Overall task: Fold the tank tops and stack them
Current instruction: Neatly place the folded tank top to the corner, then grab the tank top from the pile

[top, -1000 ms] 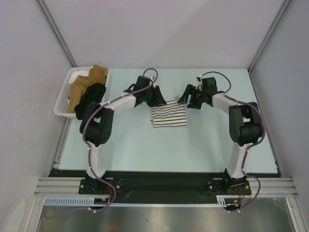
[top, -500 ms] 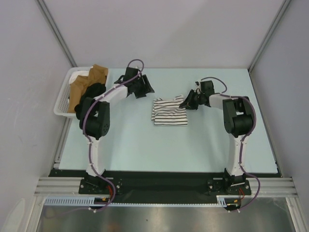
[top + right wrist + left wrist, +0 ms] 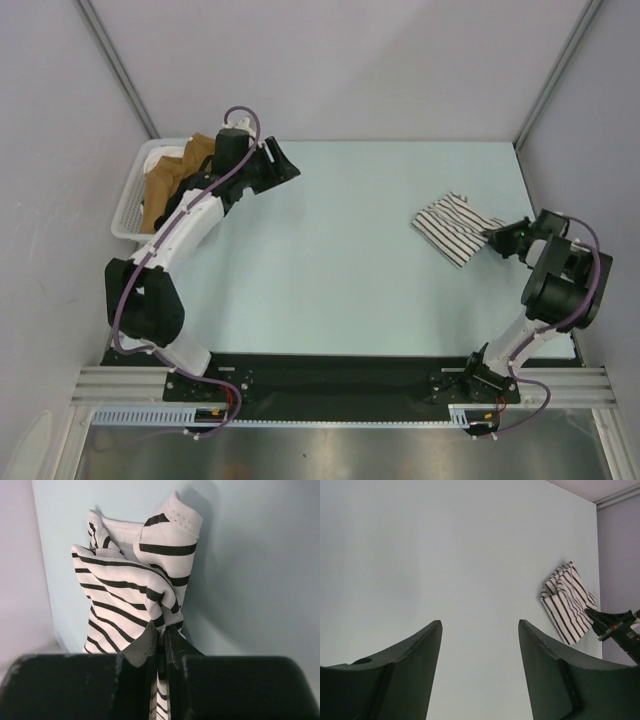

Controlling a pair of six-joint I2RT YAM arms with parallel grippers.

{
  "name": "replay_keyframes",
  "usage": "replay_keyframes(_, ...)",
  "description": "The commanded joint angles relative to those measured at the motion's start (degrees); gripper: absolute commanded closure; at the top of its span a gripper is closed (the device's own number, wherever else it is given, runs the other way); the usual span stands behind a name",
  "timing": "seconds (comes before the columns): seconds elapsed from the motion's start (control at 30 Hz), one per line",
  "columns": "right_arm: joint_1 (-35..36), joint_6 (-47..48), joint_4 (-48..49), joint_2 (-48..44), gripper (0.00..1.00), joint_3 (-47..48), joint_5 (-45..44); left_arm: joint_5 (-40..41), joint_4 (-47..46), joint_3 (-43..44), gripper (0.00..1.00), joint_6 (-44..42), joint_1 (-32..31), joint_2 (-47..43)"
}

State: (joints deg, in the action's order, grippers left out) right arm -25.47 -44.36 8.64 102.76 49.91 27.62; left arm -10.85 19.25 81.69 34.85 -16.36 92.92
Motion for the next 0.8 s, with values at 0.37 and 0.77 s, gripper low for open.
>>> replay_keyframes(0.37,-11.5,-11.6,-0.6,-32.7,0.07,-22.0,-22.8,13.3,13.4,-2.9,0.23,0.0,17.9,-13.3)
replay_keyframes(0.77,-5.8,1.4,-21.4,-41.0,0.00,-5.7,-26.4,28.2,25.2,5.0,0.16,-0.3,22.3,-6.3)
